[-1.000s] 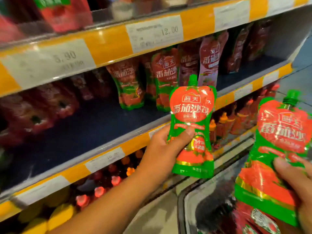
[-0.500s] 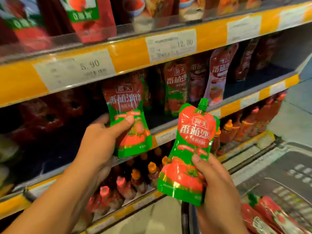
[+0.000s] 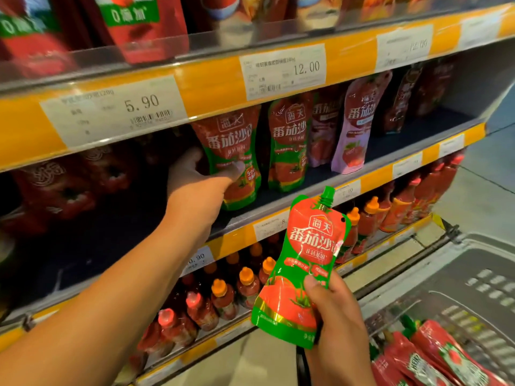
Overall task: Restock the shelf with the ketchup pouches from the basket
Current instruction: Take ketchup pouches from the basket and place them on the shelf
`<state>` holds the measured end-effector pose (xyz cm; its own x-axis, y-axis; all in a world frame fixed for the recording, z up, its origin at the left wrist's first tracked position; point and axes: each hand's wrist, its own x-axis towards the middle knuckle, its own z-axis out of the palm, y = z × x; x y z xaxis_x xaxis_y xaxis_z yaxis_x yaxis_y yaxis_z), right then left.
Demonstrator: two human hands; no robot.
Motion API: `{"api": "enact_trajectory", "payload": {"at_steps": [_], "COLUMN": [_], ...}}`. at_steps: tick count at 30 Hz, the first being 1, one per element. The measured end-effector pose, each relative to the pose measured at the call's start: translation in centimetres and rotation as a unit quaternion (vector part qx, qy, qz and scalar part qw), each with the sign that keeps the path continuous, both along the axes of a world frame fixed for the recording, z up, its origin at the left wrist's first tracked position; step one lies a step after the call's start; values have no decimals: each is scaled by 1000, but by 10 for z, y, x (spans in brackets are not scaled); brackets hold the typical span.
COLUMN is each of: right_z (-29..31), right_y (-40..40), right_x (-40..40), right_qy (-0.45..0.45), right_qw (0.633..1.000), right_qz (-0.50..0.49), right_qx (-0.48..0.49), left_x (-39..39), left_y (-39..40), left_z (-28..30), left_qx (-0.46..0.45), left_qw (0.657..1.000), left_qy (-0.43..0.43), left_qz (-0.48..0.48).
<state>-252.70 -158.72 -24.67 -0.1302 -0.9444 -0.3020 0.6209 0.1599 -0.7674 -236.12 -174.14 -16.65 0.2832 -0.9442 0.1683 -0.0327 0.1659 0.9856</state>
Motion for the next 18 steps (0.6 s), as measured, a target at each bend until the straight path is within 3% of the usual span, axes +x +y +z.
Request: {"api": "enact_trajectory", "payload": {"at_steps": [7, 18], "right_z": [-10, -12], "right_y": [0, 1], "right_x": [-1, -1], "right_qy": [16, 27], "right_qw": [1000, 999], "right_qz": [-17, 13], "right_qx": [1, -27], "left_x": [1, 4], "left_y": [-14, -31], "left_z": [-14, -14], "left_qx": [-17, -27], "left_qw": [995, 991], "left_qy": [-94, -127], "left_qz": [8, 38]}}
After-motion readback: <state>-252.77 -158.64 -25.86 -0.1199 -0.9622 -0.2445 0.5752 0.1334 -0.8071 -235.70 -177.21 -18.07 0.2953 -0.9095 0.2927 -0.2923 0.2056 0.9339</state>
